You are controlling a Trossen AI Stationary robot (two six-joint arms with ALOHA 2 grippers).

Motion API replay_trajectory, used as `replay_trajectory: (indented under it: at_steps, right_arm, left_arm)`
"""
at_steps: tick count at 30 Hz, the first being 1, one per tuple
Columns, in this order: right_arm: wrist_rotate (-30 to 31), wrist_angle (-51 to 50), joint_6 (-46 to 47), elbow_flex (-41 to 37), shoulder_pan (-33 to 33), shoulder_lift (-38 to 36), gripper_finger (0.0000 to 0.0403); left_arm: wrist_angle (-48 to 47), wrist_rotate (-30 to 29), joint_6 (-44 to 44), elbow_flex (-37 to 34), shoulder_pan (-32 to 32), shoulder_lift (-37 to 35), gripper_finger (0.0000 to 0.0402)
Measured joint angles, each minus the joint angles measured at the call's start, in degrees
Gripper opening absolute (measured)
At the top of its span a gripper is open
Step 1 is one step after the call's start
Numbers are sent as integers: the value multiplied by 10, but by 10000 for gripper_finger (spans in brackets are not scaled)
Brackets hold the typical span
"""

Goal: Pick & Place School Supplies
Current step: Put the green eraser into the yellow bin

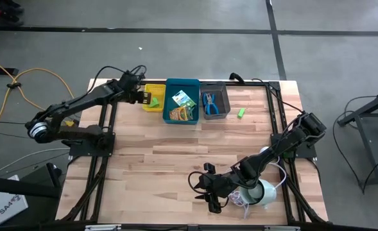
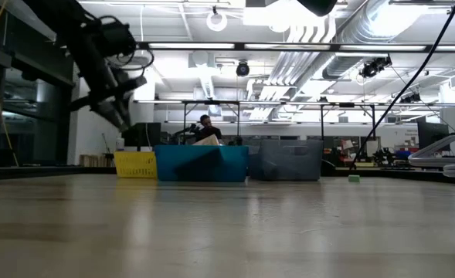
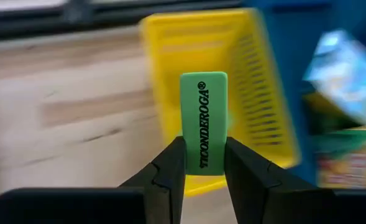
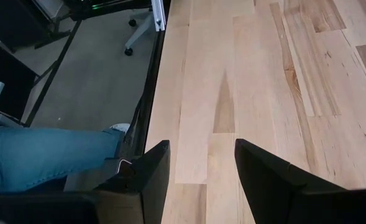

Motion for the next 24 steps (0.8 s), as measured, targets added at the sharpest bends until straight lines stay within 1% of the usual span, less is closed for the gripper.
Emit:
replay_trajectory:
  at_steps: [3,10,17,24]
  right_arm:
    - [0,0,0,0,0,0,173]
    - [0,0,2,0,0,0,173]
    - [0,2,2,0,0,0,173]
    - [0,2,2,0,0,0,173]
  left_arm:
    - [34,32,0,3,-7,-6,91]
    - [52,38,0,17,-16,12,91]
    - [58,38,0,18,-16,65,91]
    - [85,37,0,18,-16,121,91]
